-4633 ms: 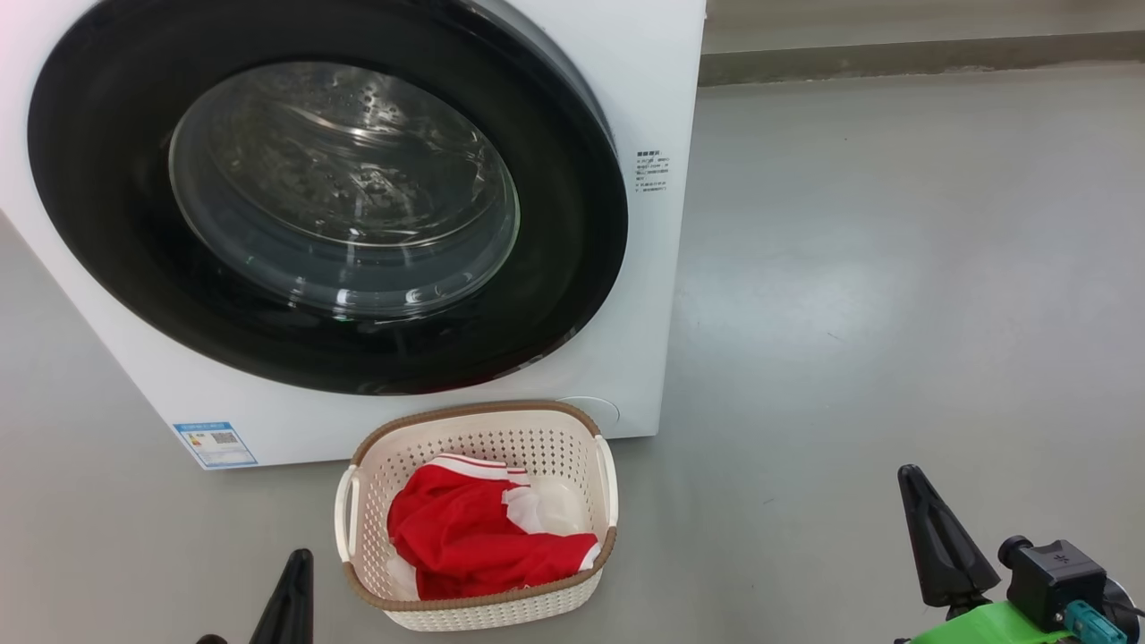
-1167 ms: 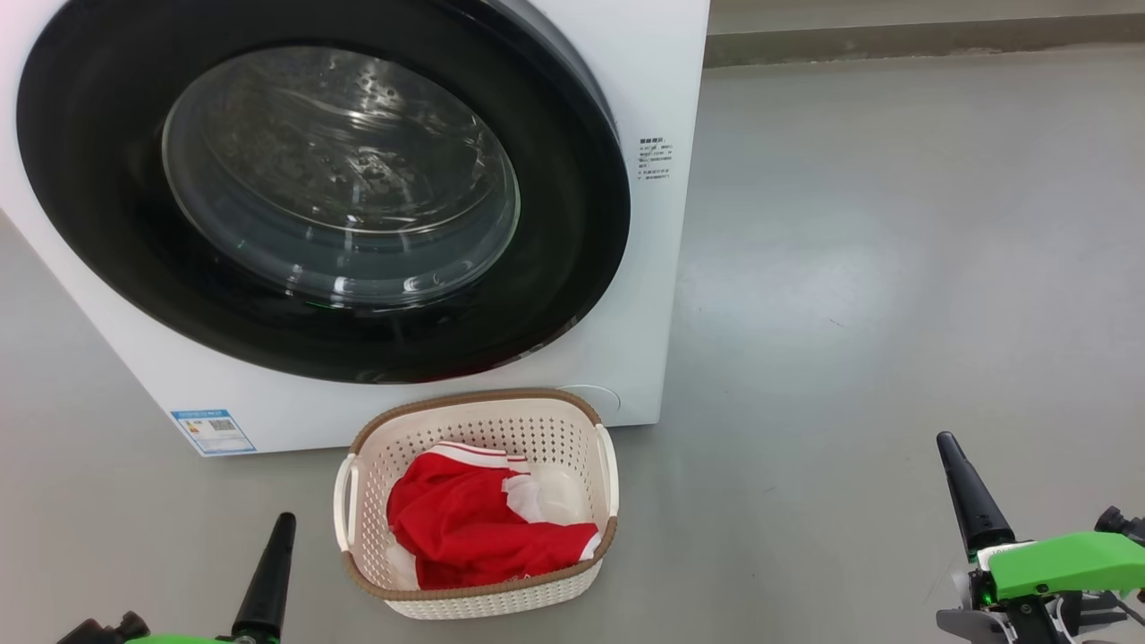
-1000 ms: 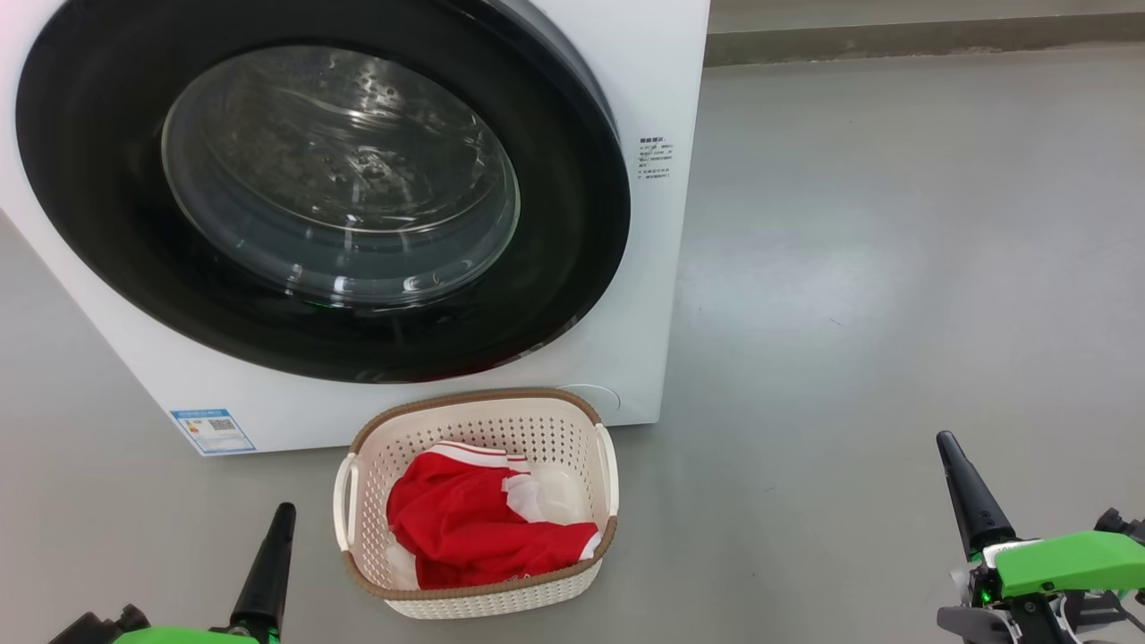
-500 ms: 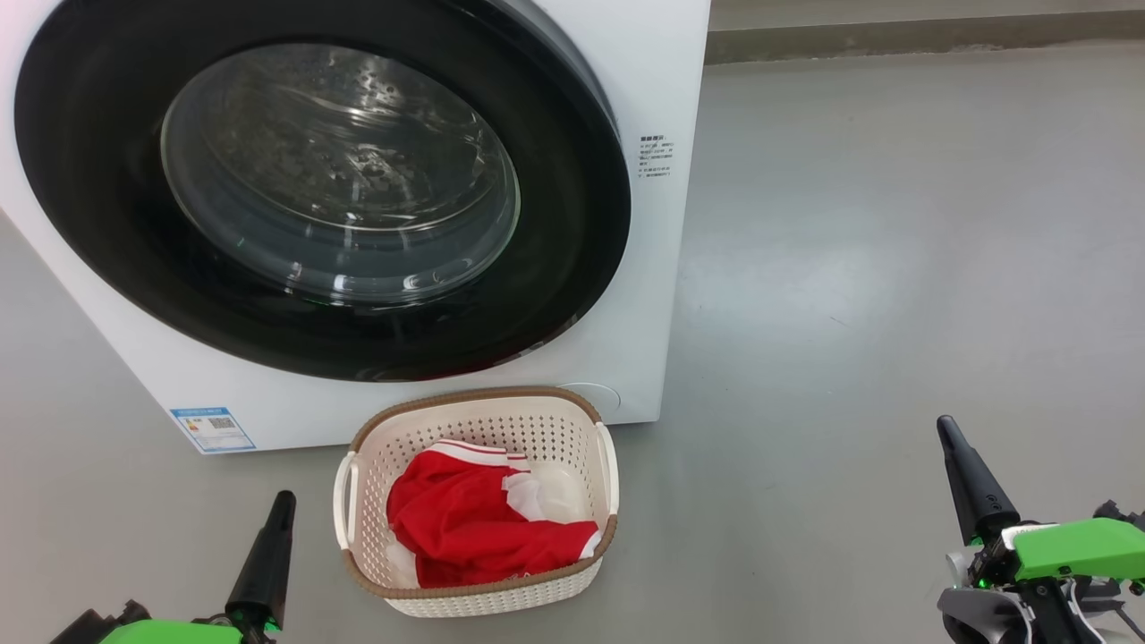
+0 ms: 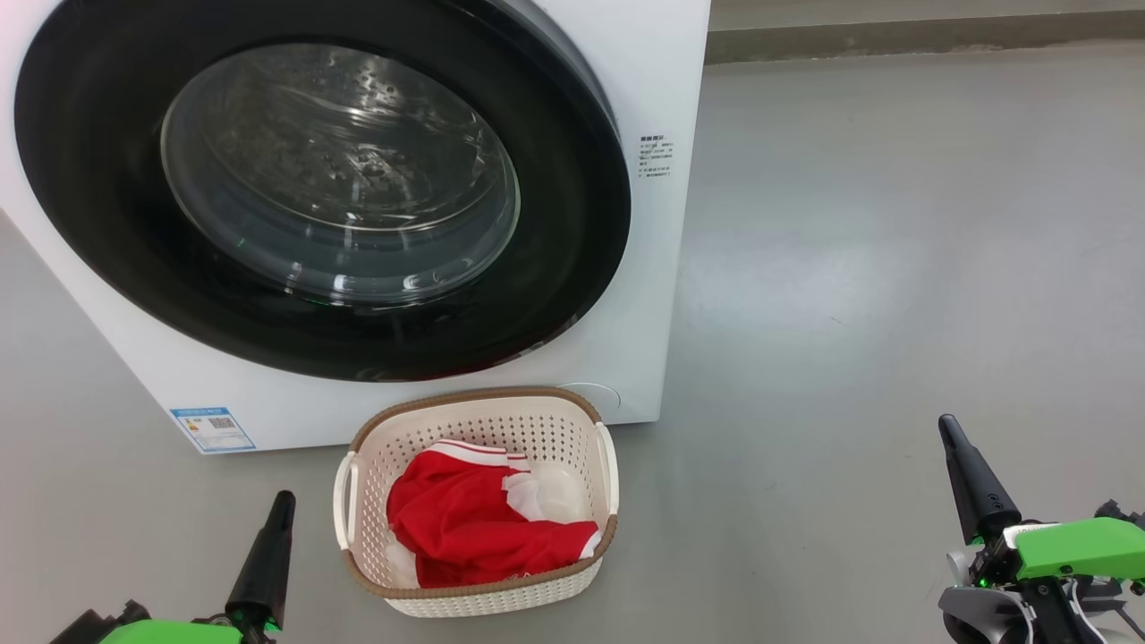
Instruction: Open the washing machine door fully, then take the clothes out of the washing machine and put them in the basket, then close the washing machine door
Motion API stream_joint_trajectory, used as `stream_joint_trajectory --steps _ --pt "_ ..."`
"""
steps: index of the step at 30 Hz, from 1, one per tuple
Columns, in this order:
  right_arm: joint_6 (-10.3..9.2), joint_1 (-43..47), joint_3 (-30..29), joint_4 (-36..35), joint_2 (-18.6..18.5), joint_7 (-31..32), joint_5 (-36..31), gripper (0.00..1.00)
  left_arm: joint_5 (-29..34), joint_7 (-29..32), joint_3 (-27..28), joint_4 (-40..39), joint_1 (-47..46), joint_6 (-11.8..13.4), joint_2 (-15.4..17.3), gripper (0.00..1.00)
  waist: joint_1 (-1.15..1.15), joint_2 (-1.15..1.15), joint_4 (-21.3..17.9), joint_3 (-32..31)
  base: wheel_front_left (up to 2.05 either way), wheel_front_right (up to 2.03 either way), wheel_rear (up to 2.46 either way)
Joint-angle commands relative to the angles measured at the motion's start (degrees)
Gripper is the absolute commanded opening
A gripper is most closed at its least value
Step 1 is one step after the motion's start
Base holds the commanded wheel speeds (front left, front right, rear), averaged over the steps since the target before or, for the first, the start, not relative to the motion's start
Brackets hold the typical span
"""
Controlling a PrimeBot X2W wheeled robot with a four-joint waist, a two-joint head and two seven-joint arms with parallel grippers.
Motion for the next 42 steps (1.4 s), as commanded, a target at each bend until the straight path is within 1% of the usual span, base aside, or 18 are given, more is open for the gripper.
stream_joint_trajectory --steps 1,42 --pt "-0.04 -2.38 0.93 -1.44 -0.89 0.36 0.21 0.00 -0.61 0.44 2.05 -1.16 -2.30 -0.40 0.48 0.00 0.00 0.00 0.00 0.00 0.00 0.00 0.00" --pt "-0.04 -2.38 0.91 -1.44 -0.87 0.38 0.19 0.00 -0.62 0.43 2.04 -1.17 -2.30 -0.40 0.48 0.00 0.00 0.00 0.00 0.00 0.00 0.00 0.00"
